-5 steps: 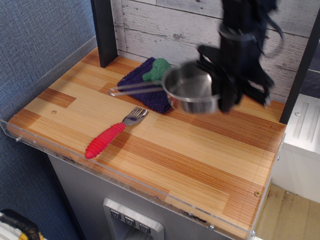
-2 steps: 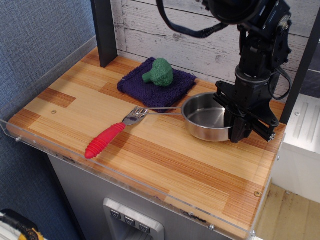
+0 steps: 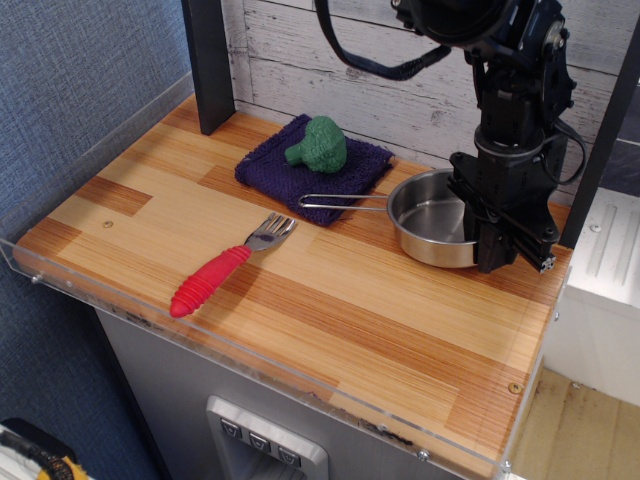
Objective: Place the pot to the right of the napkin.
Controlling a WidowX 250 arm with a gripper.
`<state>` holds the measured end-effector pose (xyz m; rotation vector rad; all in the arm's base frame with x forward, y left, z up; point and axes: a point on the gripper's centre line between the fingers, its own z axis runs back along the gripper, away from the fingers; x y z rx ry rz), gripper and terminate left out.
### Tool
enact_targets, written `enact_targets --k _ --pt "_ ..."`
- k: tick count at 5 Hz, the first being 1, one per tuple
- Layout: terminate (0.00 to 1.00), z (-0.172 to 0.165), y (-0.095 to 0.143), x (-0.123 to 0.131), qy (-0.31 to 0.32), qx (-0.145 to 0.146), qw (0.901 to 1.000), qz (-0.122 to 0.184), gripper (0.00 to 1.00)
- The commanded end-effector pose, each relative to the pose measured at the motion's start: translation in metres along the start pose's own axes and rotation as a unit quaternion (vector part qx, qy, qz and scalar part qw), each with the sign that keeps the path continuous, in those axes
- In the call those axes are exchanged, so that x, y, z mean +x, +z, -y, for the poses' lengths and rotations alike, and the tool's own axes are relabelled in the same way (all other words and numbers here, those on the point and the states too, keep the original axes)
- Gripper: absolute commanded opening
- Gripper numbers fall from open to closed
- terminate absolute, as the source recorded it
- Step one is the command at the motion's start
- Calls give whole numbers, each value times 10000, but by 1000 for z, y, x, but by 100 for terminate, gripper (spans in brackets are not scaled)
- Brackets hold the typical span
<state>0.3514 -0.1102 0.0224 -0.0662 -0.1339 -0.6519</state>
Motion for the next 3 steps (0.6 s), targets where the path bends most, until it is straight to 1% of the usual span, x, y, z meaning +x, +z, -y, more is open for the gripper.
enact_targets --k 1,2,3 --pt "0 21 28 3 -541 95 9984 152 100" --pt "0 27 44 4 -706 124 9970 288 100" --pt "0 23 62 -2 -496 66 9981 365 100"
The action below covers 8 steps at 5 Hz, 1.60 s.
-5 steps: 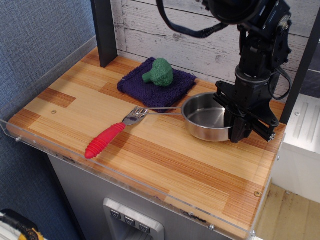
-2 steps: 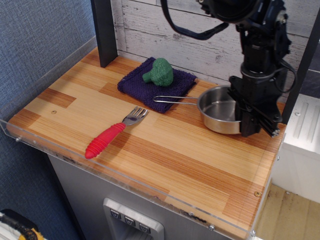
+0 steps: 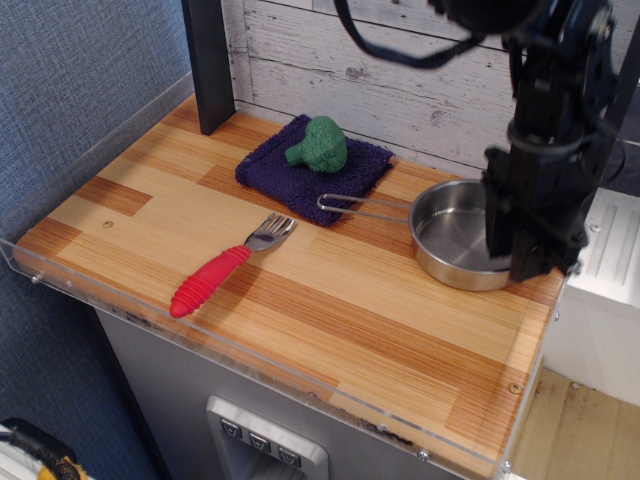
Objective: Place the pot to the right of the napkin.
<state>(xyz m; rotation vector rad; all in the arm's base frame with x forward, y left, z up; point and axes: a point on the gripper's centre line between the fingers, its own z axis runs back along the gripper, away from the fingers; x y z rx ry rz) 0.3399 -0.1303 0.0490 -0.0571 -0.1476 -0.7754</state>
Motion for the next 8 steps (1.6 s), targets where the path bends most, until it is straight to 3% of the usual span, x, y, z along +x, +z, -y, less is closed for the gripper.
enact_targets --k 1,2,3,7,8 --pt "0 -19 93 -49 1355 262 9889 547 100" --pt "0 -29 141 -89 2516 691 9642 464 100" --pt "0 -50 155 -128 3463 760 9339 453 100" --pt "0 -73 150 -145 3197 630 9452 215 100" --pt "100 -73 150 -145 3197 630 9452 215 100"
